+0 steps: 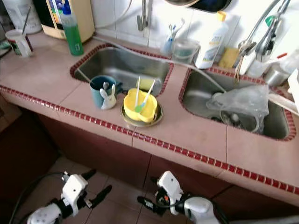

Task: Kitchen organization

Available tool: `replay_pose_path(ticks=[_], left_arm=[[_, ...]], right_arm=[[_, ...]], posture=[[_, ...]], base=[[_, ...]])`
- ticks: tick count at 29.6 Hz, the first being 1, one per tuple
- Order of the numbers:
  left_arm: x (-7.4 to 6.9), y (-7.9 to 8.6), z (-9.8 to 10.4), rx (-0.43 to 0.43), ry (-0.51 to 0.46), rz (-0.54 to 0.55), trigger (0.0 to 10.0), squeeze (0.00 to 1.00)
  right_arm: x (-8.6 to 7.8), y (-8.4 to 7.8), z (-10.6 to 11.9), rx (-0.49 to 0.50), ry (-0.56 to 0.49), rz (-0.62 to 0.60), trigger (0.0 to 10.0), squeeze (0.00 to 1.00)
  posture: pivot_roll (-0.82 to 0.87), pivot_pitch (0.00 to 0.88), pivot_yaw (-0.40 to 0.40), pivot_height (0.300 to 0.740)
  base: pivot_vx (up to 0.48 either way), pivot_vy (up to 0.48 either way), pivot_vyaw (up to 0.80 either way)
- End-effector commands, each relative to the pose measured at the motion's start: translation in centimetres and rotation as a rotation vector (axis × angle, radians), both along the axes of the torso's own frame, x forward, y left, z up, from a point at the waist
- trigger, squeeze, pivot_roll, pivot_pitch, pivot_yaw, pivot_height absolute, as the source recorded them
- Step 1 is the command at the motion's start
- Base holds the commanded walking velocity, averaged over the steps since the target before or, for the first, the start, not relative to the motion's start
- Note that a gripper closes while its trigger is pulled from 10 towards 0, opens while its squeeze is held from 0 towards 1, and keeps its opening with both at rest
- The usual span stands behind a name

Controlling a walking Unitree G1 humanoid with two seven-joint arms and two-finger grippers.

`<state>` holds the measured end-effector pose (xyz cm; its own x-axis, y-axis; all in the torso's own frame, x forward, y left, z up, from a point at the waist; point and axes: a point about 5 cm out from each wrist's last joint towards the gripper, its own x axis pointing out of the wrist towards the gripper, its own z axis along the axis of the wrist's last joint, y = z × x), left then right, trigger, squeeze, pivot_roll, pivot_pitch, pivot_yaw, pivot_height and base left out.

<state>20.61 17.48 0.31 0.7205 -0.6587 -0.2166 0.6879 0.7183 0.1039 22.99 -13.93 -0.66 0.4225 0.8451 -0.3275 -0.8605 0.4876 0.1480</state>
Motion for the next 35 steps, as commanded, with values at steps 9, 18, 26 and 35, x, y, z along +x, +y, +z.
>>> replay_pose_path(ticks=[9,18,26,35], left_arm=[[0.4,0.5,5.8,-0.058,-0.093,-0.184,10.0,0.00],[1.3,0.5,10.6,-0.104,-0.140,-0.218,10.0,0.00],[3.3,1.0,15.0,-0.159,-0.249,-0.159,10.0,0.00],[5.8,3.2,18.9,-0.177,-0.353,-0.041,10.0,0.00]], right_arm=[[1.8,-0.8,6.9,0.161,-0.121,0.173,10.0,0.00],[2.0,0.4,12.3,0.213,-0.210,0.286,10.0,0.00],[4.2,0.5,16.4,0.247,-0.359,0.230,10.0,0.00],[7.4,-0.4,21.2,0.311,-0.559,0.039,10.0,0.00]], posture=[[0.06,0.092,-0.069,0.740],[0.06,0.079,-0.078,0.740],[0.07,0.054,-0.080,0.740],[0.07,0.024,-0.083,0.740]], base=[[0.000,0.000,0.00],[0.000,0.000,0.00],[0.000,0.000,0.00],[0.000,0.000,0.00]])
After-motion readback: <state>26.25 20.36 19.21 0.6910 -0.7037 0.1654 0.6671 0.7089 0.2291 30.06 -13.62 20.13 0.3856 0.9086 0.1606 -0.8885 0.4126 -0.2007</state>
